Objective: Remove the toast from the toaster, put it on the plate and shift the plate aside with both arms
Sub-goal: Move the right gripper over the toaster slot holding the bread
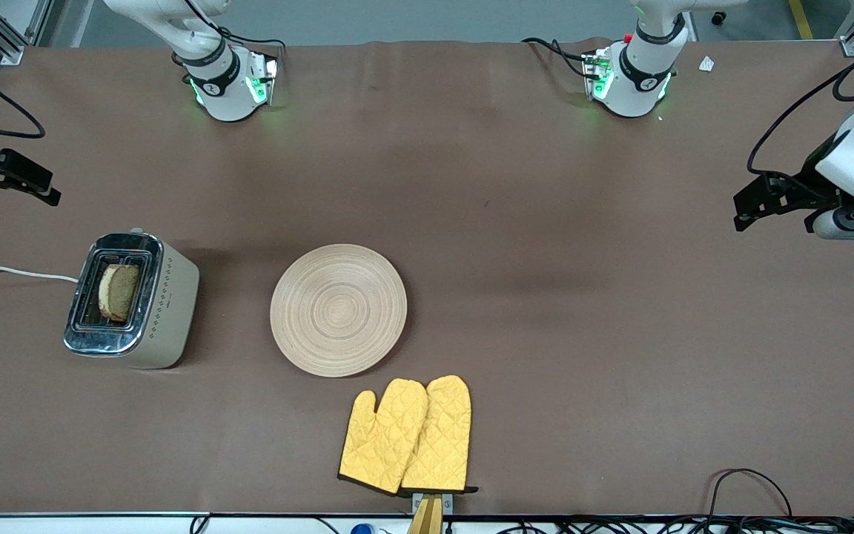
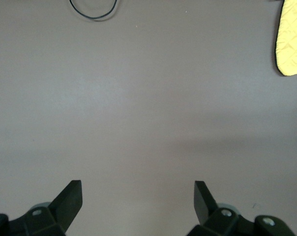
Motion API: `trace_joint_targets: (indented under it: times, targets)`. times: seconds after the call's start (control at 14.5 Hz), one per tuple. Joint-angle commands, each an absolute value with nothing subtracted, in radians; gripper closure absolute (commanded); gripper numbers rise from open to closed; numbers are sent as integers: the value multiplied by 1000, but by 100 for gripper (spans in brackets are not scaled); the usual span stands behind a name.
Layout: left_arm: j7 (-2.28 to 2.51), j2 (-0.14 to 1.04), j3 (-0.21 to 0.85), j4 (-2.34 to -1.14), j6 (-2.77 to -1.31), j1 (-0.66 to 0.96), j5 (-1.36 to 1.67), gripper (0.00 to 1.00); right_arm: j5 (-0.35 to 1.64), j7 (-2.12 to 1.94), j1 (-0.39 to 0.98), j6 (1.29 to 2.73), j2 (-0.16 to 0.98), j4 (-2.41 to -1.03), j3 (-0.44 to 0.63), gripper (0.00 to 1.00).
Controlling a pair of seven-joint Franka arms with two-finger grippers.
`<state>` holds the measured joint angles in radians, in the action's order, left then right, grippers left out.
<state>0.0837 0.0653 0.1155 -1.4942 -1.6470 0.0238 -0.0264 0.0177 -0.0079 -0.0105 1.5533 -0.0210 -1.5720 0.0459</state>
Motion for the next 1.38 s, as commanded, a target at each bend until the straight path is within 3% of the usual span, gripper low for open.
trace_joint_targets:
  times: [0.0,0.55,0.96,1.31]
  targets:
    - [86,75,120,-1462,-1625,23,-40,0,18,-18,-18,1557,-45,-1600,43,0]
    - [87,80,120,-1465,-1624,34,-44,0,18,-26,-67,1641,7,-1606,43,0]
    - [83,83,121,-1465,-1624,28,-44,0,18,-26,-77,1896,34,-1799,44,0]
    - [80,83,121,-1466,-1624,23,-44,0,15,-31,-91,2032,127,-1900,44,0]
